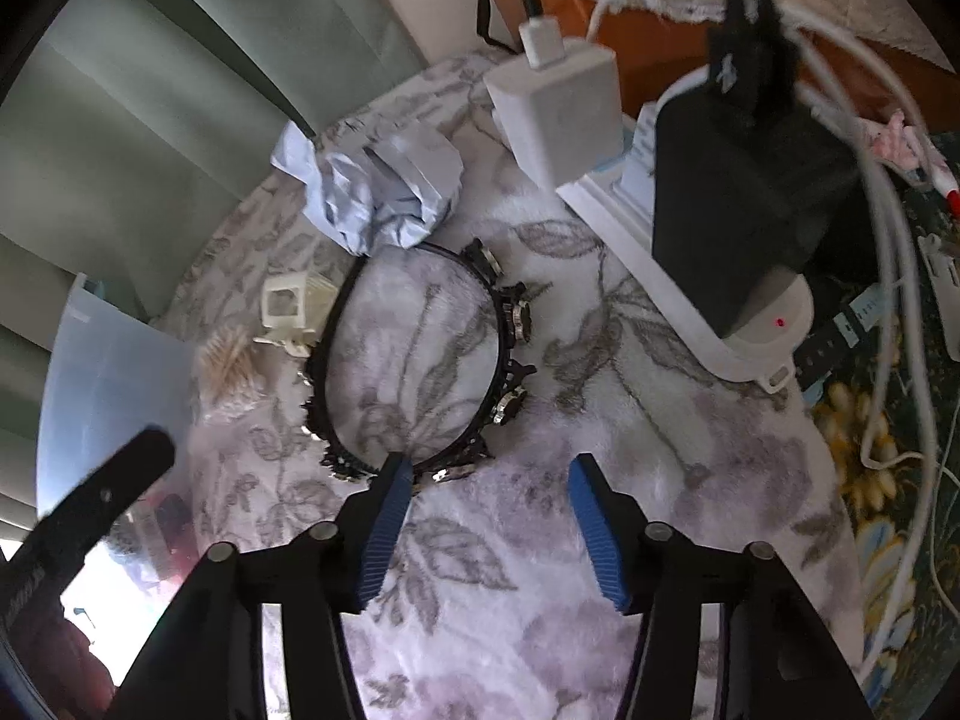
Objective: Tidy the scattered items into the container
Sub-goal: 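Move the left gripper to the white plastic holder while the right gripper approaches the black studded headband, then grasp the white holder with the left gripper while the right gripper grasps the headband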
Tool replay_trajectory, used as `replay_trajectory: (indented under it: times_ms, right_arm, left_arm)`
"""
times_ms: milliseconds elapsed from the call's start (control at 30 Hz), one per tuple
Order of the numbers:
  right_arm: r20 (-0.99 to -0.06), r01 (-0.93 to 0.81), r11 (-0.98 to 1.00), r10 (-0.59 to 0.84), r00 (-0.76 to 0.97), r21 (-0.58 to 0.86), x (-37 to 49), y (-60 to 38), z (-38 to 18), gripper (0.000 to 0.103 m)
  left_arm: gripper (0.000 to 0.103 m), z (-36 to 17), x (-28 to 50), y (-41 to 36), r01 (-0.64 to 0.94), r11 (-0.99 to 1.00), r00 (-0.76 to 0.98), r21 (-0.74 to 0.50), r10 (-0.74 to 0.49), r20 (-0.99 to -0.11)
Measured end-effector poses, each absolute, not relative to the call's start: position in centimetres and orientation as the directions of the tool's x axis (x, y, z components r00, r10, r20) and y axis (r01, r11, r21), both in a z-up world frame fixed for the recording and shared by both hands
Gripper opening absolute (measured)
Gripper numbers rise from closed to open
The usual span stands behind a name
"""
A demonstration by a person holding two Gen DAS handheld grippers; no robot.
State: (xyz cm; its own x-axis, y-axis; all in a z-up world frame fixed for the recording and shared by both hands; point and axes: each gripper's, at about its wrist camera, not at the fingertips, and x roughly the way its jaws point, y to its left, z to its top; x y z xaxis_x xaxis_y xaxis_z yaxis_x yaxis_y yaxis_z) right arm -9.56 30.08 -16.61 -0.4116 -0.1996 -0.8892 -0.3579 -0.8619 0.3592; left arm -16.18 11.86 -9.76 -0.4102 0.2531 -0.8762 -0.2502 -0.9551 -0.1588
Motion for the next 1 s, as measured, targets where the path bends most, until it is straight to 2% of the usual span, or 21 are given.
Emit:
replay_trajectory:
  times_ms: [367,533,700,1000]
  right_arm:
    - [-0.896,-0.354,-0.872,-0.185,-0.404,0.339,-9.2,30.1,-17.3,0.053]
    - [-0.892,-0.360,-0.867,-0.184,-0.414,0.346,-8.9,30.3,-17.3,0.053]
    - [-0.893,-0.361,-0.869,-0.175,-0.415,0.338,-8.8,30.2,-17.3,0.053]
    - [-0.896,-0.365,-0.871,-0.163,-0.414,0.328,-8.1,30.2,-17.5,0.053]
  left_arm:
    - [0.049,-13.7,-22.6,14.2,-0.292,-0.951,-0.388,-0.100,0.213,-0.896]
    - [0.049,-14.5,-23.6,15.5,-0.311,-0.944,-0.378,-0.108,0.228,-0.897]
    - [0.049,-15.8,-24.3,16.4,-0.330,-0.943,-0.389,-0.051,0.185,-0.903]
    - [0.053,-16.6,-25.3,15.8,-0.313,-0.947,-0.363,-0.076,0.194,-0.911]
